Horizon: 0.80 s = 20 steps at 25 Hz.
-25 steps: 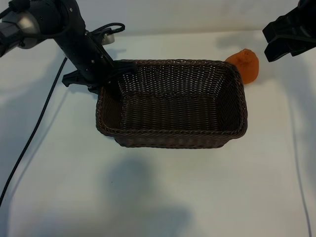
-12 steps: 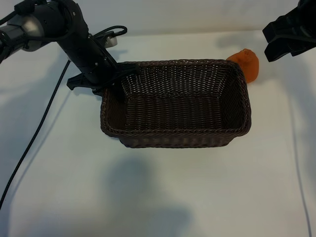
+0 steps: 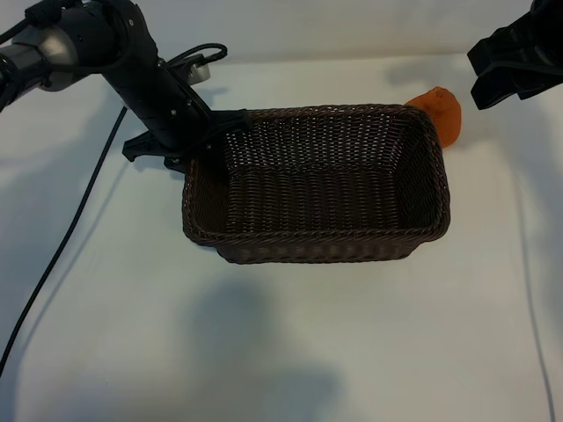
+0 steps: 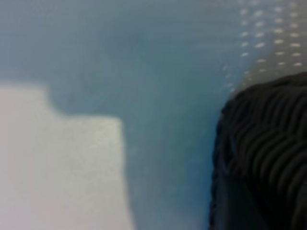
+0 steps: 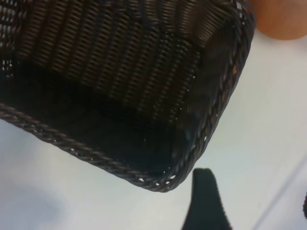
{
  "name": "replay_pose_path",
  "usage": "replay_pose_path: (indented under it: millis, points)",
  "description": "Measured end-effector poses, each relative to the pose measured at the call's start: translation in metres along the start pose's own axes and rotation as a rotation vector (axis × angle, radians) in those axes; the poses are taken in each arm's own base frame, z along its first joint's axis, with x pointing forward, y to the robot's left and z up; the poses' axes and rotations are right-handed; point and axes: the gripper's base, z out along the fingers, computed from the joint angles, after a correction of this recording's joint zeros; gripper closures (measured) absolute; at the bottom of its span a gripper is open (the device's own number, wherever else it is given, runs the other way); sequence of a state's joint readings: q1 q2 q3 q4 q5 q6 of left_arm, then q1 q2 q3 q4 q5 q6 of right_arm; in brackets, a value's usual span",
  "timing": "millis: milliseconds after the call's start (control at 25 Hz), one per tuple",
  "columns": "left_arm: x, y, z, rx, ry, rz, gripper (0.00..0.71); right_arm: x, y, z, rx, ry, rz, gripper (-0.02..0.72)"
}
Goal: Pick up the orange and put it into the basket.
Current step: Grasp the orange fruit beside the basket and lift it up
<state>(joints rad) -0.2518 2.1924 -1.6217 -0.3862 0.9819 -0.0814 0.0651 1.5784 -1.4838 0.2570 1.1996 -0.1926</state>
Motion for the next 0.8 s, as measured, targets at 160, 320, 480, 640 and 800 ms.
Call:
replay_pose_path:
  millis: [160, 320, 480, 640, 800]
  points:
    - [0.0, 0.0, 0.0, 0.003, 0.003, -0.002, 0.222, 0.0, 0.0, 0.0, 0.0, -0.002, 0.0, 0.231]
    - [0.003, -0.001, -0.004, 0.005, 0.019, 0.001, 0.187, 0.0, 0.0, 0.0, 0.001, -0.005, 0.0, 0.231]
    - [0.007, -0.004, -0.017, -0.005, 0.028, 0.019, 0.184, -0.001, 0.0, 0.0, 0.002, -0.011, 0.0, 0.231]
    - [0.016, -0.007, -0.036, -0.027, 0.042, 0.045, 0.184, -0.001, 0.0, 0.0, 0.003, -0.013, 0.0, 0.231]
    - [0.026, -0.009, -0.058, -0.061, 0.044, 0.072, 0.184, -0.001, 0.0, 0.0, 0.003, -0.013, 0.0, 0.231]
